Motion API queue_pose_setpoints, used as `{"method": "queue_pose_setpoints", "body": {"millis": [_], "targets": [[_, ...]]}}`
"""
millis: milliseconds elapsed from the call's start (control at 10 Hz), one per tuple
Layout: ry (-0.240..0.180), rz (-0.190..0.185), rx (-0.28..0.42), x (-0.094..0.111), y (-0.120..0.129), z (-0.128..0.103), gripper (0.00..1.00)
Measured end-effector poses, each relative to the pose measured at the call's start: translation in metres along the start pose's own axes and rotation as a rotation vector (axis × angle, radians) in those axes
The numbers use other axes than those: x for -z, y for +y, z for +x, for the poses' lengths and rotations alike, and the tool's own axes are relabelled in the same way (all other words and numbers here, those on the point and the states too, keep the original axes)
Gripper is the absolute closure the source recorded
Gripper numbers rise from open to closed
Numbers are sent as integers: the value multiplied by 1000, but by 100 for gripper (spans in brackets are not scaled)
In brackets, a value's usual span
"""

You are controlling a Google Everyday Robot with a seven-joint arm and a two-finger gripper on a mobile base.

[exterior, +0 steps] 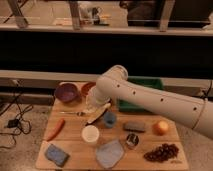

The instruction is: Place banana in plastic cup

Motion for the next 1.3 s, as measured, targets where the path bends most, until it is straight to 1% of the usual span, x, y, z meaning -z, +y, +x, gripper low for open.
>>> {"method": "queue_pose_setpoints", "body": {"millis": [200, 600, 900, 1000, 1300], "targets": [[15, 0, -24, 0, 5, 10, 83], [23, -18, -55, -7, 11, 18, 83], [42, -49, -70, -11, 16, 24, 83], [49, -61, -83, -12, 19, 29, 83], [54, -92, -100, -18, 22, 32, 83]]}}
